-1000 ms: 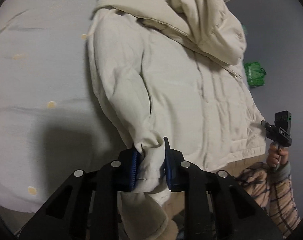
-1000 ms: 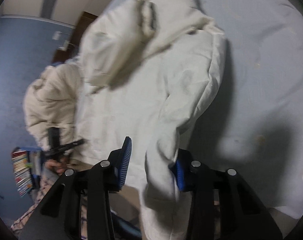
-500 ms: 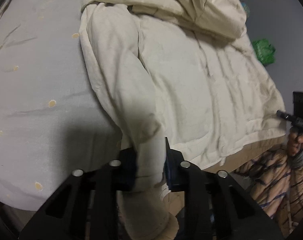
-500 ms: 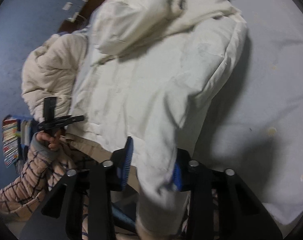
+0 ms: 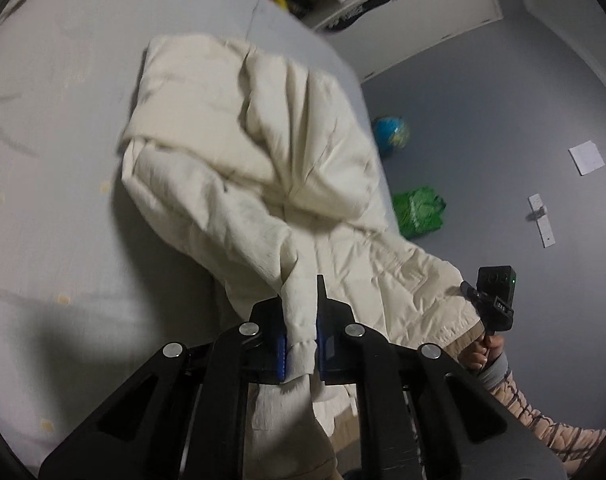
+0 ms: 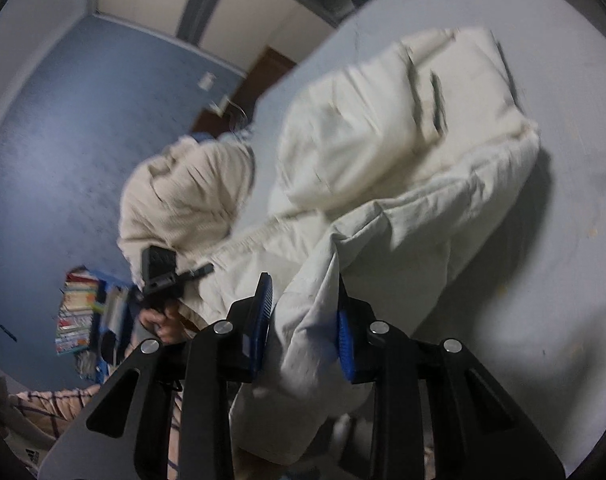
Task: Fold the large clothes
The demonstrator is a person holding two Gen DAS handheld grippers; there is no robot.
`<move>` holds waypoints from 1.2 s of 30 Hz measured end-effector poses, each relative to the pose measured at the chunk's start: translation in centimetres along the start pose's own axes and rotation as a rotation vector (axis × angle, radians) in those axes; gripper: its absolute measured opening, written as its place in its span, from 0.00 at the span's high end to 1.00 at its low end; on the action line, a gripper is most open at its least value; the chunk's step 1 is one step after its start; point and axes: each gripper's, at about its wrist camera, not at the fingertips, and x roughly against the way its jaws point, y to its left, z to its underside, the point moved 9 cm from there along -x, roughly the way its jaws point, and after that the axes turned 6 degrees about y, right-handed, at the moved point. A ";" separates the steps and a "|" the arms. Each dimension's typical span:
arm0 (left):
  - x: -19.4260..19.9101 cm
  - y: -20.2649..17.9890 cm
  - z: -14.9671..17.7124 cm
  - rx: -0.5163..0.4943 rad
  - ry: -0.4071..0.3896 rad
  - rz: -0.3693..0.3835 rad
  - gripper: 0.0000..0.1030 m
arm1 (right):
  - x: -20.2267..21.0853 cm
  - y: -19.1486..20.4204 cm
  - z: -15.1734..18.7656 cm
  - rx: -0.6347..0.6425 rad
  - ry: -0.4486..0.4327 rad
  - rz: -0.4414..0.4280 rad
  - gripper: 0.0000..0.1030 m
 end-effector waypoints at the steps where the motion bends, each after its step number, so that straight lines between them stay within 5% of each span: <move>1: 0.2 -0.2 -0.4 -0.016 -0.013 -0.004 0.90 | 0.3 0.1 -0.5 0.000 -0.018 -0.011 0.75; 10: 1.4 -2.4 -4.5 -0.061 -0.135 0.050 0.90 | 1.7 0.3 -5.2 -0.083 -0.197 -0.122 0.75; 28: 2.7 0.5 -12.8 0.153 -0.241 0.232 0.90 | 5.2 -3.5 -14.1 -0.238 -0.526 -0.267 0.75; 30: 2.6 1.4 -13.7 0.196 -0.250 0.252 0.90 | 5.7 -4.7 -15.1 -0.265 -0.578 -0.287 0.86; 36: 1.2 3.4 -16.4 0.272 -0.252 0.266 0.90 | 5.2 -7.8 -18.2 -0.328 -0.630 -0.281 0.87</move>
